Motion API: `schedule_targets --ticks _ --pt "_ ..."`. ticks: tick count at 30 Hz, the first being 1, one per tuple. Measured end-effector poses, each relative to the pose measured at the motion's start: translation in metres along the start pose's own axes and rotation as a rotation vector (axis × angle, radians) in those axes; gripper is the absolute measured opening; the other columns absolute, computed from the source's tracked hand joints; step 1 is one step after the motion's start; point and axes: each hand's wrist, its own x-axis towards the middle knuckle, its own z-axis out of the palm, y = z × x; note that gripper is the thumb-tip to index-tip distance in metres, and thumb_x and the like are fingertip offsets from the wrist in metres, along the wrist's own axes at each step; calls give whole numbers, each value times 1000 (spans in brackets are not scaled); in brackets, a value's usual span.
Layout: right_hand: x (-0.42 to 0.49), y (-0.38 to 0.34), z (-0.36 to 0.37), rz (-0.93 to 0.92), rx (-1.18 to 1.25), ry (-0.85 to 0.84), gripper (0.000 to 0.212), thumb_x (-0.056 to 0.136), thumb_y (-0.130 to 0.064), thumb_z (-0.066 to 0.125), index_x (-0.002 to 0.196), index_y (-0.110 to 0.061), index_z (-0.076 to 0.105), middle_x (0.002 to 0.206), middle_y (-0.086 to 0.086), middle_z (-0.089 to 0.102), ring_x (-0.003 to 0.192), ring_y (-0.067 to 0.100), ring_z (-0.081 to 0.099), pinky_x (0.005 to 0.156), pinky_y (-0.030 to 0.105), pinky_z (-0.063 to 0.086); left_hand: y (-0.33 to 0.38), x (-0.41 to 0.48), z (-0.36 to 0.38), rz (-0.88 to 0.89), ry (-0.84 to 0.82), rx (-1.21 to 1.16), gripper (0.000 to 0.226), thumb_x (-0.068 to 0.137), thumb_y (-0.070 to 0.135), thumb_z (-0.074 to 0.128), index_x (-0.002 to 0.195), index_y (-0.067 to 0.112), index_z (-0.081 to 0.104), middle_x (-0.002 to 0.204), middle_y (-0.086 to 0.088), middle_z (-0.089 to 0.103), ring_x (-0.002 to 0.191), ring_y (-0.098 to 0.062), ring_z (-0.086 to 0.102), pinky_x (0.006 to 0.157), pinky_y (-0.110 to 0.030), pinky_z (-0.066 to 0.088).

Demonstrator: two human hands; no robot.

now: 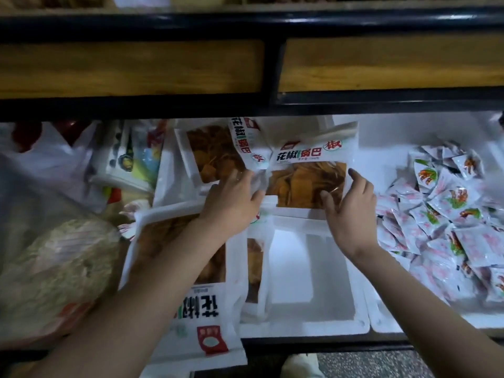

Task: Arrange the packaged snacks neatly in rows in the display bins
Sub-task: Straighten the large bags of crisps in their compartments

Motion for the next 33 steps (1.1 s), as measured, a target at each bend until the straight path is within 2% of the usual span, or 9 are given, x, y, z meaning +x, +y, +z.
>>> schedule_targets --ticks 4,9,13,15,19,22,27,30,33 --pt "9 13 10 7 130 -31 57 92 -24 56 141 -11 29 137 13 41 126 29 36 98 38 34 17 54 22 52 -71 -3 49 99 37 41 143 21 29 145 -3 35 122 -25 47 82 -34 42" --pt "18 23 19 -6 281 59 60 92 -24 58 141 -10 27 137 3 48 114 17 47 76 21 32 17 99 59 -15 -286 -254 60 97 33 49 148 20 20 151 -10 32 136 -29 34 111 -43 33" --pt "34 29 22 19 392 47 57 91 -21 60 140 -14 32 136 -2 51 115 16 50 84 15 33 23 112 73 -148 -74 -479 52 94 27 56 138 9 36 136 -7 43 127 -22 41 92 -22 32" --pt "41 30 24 33 435 74 52 88 -22 64 134 -14 39 129 -2 55 114 19 54 92 26 42 25 114 81 -271 80 -590 56 88 29 65 133 6 40 132 -8 44 123 -22 45 86 -23 35" --pt "50 34 23 68 406 114 32 88 -24 64 116 -12 55 113 4 65 107 23 60 88 39 48 27 117 92 -353 207 -625 64 83 30 71 132 5 39 136 -13 40 120 -25 47 84 -20 36" --pt "57 34 22 45 431 140 14 91 -14 58 104 -12 62 103 4 69 100 23 64 85 38 49 25 120 92 -312 261 -672 60 81 25 73 129 8 41 136 -12 39 115 -18 46 83 -16 38" --pt "74 28 21 -66 521 167 16 92 -3 54 97 -12 66 88 -11 63 84 7 60 75 13 47 25 128 87 -153 410 -754 55 82 11 71 130 5 45 124 -5 49 108 -9 46 66 4 39" --pt "93 24 22 -113 637 179 18 89 3 53 92 -12 64 86 -12 63 82 -5 58 73 4 43 24 136 81 -78 441 -793 53 84 11 69 131 7 46 129 -8 52 117 -16 50 86 -8 44" --pt "112 27 25 -83 671 138 18 90 3 54 90 -15 59 87 -12 63 90 4 63 77 11 49 27 144 76 -76 356 -678 43 89 15 63 130 8 48 127 -8 54 118 -18 49 82 -9 38"
